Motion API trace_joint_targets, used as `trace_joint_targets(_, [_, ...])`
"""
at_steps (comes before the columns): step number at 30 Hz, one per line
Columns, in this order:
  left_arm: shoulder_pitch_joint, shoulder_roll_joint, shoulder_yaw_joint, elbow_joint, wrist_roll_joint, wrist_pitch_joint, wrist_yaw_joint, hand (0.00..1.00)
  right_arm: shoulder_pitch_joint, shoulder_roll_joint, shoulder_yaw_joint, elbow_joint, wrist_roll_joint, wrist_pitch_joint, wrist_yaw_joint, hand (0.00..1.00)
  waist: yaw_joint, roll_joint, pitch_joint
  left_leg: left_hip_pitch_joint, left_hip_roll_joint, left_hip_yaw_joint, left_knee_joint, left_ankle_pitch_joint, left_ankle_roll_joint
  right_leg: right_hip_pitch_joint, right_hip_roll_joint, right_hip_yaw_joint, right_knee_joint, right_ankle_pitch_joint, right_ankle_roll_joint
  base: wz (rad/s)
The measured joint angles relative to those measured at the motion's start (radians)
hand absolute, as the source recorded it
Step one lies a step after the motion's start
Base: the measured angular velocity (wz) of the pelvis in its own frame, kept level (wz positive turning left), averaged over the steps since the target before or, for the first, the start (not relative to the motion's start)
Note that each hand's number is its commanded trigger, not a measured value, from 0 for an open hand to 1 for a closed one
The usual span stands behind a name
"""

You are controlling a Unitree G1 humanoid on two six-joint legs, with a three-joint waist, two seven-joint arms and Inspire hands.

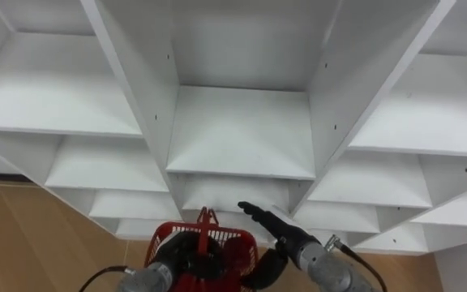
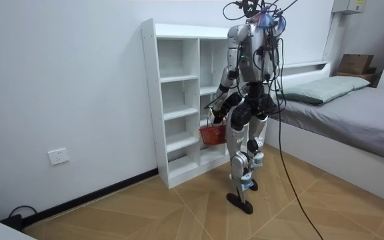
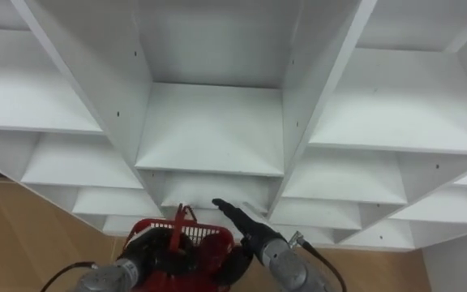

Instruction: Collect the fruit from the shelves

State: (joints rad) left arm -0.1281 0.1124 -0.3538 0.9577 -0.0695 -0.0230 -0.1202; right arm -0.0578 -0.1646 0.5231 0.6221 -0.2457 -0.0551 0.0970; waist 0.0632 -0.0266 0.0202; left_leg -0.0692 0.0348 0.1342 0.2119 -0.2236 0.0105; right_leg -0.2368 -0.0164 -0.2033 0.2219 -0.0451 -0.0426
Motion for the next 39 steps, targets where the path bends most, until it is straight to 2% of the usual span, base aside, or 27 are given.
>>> trace_joint_targets(3, [0.041, 0.027, 0.005, -0.002, 0.116, 0.000, 0.007, 1.00, 0.033, -0.012, -0.018, -0.002, -0.017, -0.001, -0.002, 0.00, -0.007, 0.003, -0.0031, 0.014, 0.004, 0.003, -0.012, 0.000, -0.001, 0.011, 0.006, 0.006, -0.003, -0.001, 0.000, -0.09])
trace_joint_targets(5, [0.058, 0.036, 0.011, -0.002, 0.155, 0.000, 0.013, 1.00, 0.055, -0.022, -0.055, -0.001, -0.035, -0.011, -0.019, 0.00, -0.011, 0.007, -0.0044, 0.029, 0.004, 0.001, -0.016, 0.000, -0.001, 0.019, 0.007, 0.008, -0.003, -0.003, 0.001, 0.00])
trace_joint_targets(7, [0.090, 0.041, 0.027, -0.002, 0.163, 0.000, 0.027, 1.00, 0.086, -0.031, -0.089, -0.001, -0.036, -0.017, -0.041, 0.00, -0.012, 0.009, -0.0082, 0.049, 0.004, 0.002, -0.019, 0.000, -0.001, 0.041, 0.007, 0.008, -0.004, -0.009, 0.004, 0.00])
trace_joint_targets(9, [0.139, 0.040, 0.063, -0.001, 0.176, -0.001, 0.051, 1.00, 0.127, -0.034, -0.143, 0.013, -0.031, -0.031, -0.065, 0.00, -0.017, 0.017, -0.0155, 0.084, 0.006, 0.001, -0.040, 0.000, -0.001, 0.076, 0.013, 0.011, -0.020, -0.014, 0.007, 0.00])
trace_joint_targets(14, [0.200, 0.041, 0.139, 0.019, 0.176, -0.014, 0.118, 1.00, 0.182, -0.033, -0.217, 0.107, 0.034, -0.048, -0.092, 0.00, -0.030, 0.024, -0.0220, 0.135, 0.008, -0.002, -0.070, -0.001, -0.001, 0.121, 0.020, 0.011, -0.037, -0.015, 0.012, 0.01])
trace_joint_targets(16, [0.216, 0.042, 0.170, 0.027, 0.137, -0.018, 0.144, 1.00, 0.209, -0.034, -0.243, 0.120, 0.061, -0.055, -0.105, 0.00, -0.032, 0.024, -0.0212, 0.144, 0.008, -0.001, -0.072, -0.001, -0.001, 0.129, 0.020, 0.010, -0.038, -0.015, 0.012, 0.00])
trace_joint_targets(18, [0.239, 0.042, 0.213, 0.028, 0.141, -0.019, 0.160, 1.00, 0.242, -0.031, -0.274, 0.164, 0.096, -0.065, -0.130, 0.00, -0.031, 0.017, -0.0243, 0.154, 0.008, 0.000, -0.077, -0.001, -0.001, 0.135, 0.021, 0.011, -0.037, -0.016, 0.012, 0.00])
trace_joint_targets(21, [0.266, 0.043, 0.260, 0.028, 0.163, -0.019, 0.162, 1.00, 0.249, -0.025, -0.321, 0.239, 0.127, -0.064, -0.139, 0.00, -0.035, 0.010, -0.0236, 0.155, 0.007, 0.000, -0.078, -0.001, 0.000, 0.137, 0.020, 0.012, -0.038, -0.016, 0.012, 0.00])
trace_joint_targets(24, [0.274, 0.043, 0.291, 0.045, 0.161, -0.019, 0.175, 1.00, 0.252, -0.024, -0.363, 0.329, 0.207, -0.062, -0.137, 0.00, -0.036, 0.012, -0.0188, 0.169, 0.009, 0.000, -0.082, -0.002, -0.002, 0.153, 0.023, 0.012, -0.044, -0.016, 0.013, 0.00])
trace_joint_targets(25, [0.275, 0.043, 0.300, 0.049, 0.167, -0.019, 0.181, 1.00, 0.255, -0.023, -0.371, 0.346, 0.227, -0.062, -0.135, 0.00, -0.037, 0.010, -0.0202, 0.170, 0.009, -0.001, -0.083, -0.003, -0.002, 0.154, 0.023, 0.012, -0.044, -0.017, 0.014, 0.00])
trace_joint_targets(27, [0.287, 0.043, 0.327, 0.053, 0.193, -0.016, 0.217, 1.00, 0.256, -0.026, -0.410, 0.397, 0.295, -0.059, -0.129, 0.00, -0.040, 0.009, -0.0180, 0.177, 0.010, -0.002, -0.083, -0.003, -0.002, 0.163, 0.025, 0.012, -0.051, -0.016, 0.014, 0.00])
trace_joint_targets(31, [0.326, 0.043, 0.374, 0.053, 0.200, 0.016, 0.261, 1.00, 0.258, -0.033, -0.439, 0.500, 0.308, -0.024, -0.149, 0.00, -0.055, 0.012, -0.0158, 0.201, 0.012, -0.002, -0.088, -0.008, -0.002, 0.188, 0.028, 0.010, -0.054, -0.022, 0.018, 0.00])
trace_joint_targets(35, [0.353, 0.044, 0.420, 0.053, 0.233, 0.052, 0.269, 1.00, 0.286, -0.026, -0.439, 0.564, 0.208, 0.053, -0.141, 0.00, -0.060, 0.012, -0.0165, 0.220, 0.012, -0.001, -0.094, -0.015, 0.000, 0.200, 0.030, 0.012, -0.050, -0.027, 0.021, -0.05])
trace_joint_targets(39, [0.361, 0.047, 0.414, 0.067, 0.240, 0.073, 0.268, 1.00, 0.288, -0.013, -0.438, 0.590, 0.107, 0.121, -0.105, 0.00, -0.060, 0.016, -0.0167, 0.232, 0.011, -0.002, -0.094, -0.019, 0.003, 0.199, 0.033, 0.029, -0.041, -0.028, 0.021, -0.12])
